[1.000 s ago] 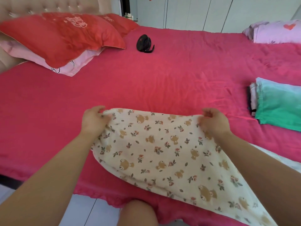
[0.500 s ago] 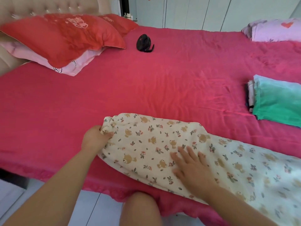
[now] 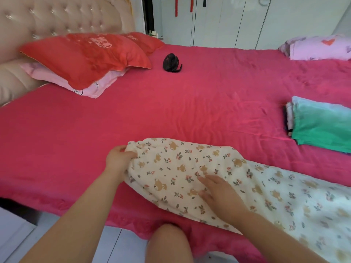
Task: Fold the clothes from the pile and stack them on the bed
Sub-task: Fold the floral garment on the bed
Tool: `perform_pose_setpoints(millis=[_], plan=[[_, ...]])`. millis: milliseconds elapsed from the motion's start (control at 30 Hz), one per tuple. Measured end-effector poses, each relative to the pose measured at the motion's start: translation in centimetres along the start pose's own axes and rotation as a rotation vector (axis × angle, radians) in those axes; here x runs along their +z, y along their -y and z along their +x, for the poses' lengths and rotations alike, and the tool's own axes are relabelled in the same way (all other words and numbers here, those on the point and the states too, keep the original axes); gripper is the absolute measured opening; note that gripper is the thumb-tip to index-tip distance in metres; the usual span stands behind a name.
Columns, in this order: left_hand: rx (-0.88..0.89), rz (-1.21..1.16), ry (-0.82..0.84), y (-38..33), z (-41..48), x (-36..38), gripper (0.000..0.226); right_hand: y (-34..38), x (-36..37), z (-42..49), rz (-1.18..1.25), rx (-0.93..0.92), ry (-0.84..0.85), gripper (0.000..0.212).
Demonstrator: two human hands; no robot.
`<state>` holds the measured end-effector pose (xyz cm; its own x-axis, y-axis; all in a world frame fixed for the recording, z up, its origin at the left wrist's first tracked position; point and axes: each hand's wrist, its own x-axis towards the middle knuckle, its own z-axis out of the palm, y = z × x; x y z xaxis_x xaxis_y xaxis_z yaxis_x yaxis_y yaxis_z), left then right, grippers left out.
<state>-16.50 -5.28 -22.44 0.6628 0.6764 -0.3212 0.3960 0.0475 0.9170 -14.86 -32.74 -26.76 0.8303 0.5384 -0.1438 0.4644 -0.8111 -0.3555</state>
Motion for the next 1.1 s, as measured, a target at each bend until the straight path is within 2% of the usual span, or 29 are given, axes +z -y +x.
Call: perform_pose_setpoints(millis=[100,200,267,333,400,467,500,567,600,767,900,1000,1100], plan=[[0.246,0.034,-0.071,-2.2,-2.7,2.1,0.052,0.6,-2.2,-0.3,0.304,0.052,-0.095,0.046],[0.537,0.144,-0.002,-4.3,-7.4,5.4,0.055,0.4,-4.1,-0.5,0.786,0.187,-0.079,0.045],[0.700,0.200,0.127,-4.8,-10.6,8.1,0.057,-0.1,-5.0,-0.7,1.227,0.283,-0.011,0.049],[0.773,0.243,0.323,-4.6,-13.6,10.7,0.060,-1.0,-6.0,-1.2,1.597,0.333,0.010,0.062],[0.790,0.326,0.570,-3.7,-16.3,13.1,0.061,-2.6,-7.0,-1.9,1.824,0.348,-0.025,0.076],[0.809,0.445,0.723,-2.5,-18.3,14.8,0.053,-4.6,-7.7,-3.1,1.943,0.383,-0.062,0.077],[0.822,0.480,0.739,-1.9,-18.8,15.3,0.047,-5.6,-7.9,-3.7,1.927,0.384,-0.061,0.070],[0.819,0.491,0.700,-0.8,-18.9,15.8,0.038,-7.7,-7.8,-4.7,1.726,0.443,-0.086,0.040],[0.800,0.480,0.660,-0.4,-18.7,15.8,0.035,-8.7,-7.7,-5.1,1.633,0.481,-0.136,0.031],[0.714,0.465,0.429,1.1,-15.9,15.0,0.033,-11.7,-7.5,-6.9,1.335,0.550,-0.382,0.031],[0.595,0.583,0.302,2.5,-13.0,15.1,0.042,-12.7,-6.1,-8.1,0.660,0.674,-0.541,0.052],[0.506,0.632,0.255,3.1,-12.0,15.5,0.052,-12.2,-4.7,-8.7,0.355,0.471,-0.643,0.049],[0.410,0.638,0.283,3.3,-11.6,16.2,0.062,-11.3,-3.5,-8.5,0.161,0.243,-0.628,0.048]])
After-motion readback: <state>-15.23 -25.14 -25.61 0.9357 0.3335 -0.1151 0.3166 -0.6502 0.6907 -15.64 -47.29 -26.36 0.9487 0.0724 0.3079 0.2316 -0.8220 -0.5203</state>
